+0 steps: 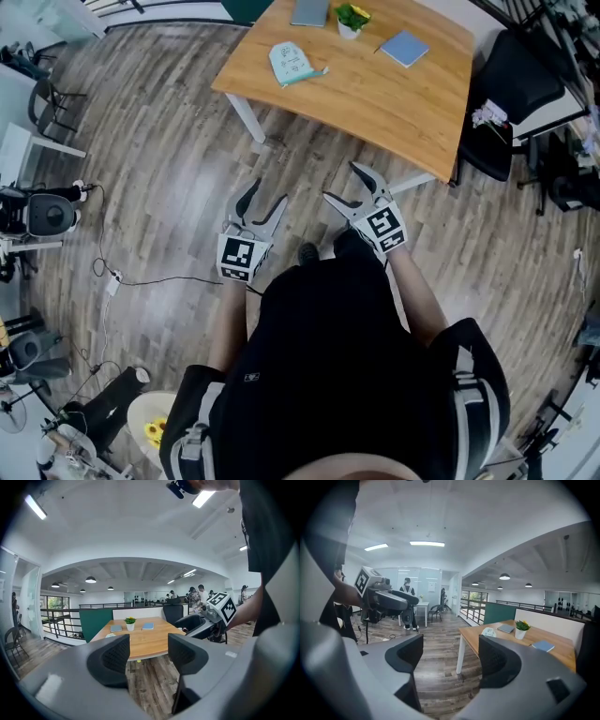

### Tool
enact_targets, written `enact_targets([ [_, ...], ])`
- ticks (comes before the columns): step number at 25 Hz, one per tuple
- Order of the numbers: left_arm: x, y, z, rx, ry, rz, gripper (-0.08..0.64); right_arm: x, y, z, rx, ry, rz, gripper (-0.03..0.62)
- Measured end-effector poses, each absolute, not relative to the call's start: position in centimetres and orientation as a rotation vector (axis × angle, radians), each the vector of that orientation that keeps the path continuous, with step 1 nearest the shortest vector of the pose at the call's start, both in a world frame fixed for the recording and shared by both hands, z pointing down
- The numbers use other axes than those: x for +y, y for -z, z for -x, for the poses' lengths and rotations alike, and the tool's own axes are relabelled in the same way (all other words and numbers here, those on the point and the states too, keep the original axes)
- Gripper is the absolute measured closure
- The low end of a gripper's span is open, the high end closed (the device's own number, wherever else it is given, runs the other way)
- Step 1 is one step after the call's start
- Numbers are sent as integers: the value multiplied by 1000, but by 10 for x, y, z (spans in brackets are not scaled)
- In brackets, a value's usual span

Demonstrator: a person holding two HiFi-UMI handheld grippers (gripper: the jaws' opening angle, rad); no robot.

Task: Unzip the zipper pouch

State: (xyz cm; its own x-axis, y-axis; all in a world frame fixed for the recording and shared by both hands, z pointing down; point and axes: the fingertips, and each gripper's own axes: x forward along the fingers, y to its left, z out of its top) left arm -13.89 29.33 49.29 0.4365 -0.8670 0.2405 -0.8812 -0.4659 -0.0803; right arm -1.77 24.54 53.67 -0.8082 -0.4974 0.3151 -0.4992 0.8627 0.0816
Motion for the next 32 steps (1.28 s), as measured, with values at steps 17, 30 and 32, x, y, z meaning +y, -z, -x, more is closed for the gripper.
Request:
enact_targets([
  [17, 284, -499, 160, -1546, -355, -2624, 313, 241, -540, 35, -2677, -30, -760, 237],
  [30, 250, -502, 175, -1610, -326, -2560, 331, 194, -545, 52, -2700, -29, -699, 244],
  [32, 241, -503, 175, -1616, -331, -2550, 331, 183, -545, 53, -2706, -32, -692, 244],
])
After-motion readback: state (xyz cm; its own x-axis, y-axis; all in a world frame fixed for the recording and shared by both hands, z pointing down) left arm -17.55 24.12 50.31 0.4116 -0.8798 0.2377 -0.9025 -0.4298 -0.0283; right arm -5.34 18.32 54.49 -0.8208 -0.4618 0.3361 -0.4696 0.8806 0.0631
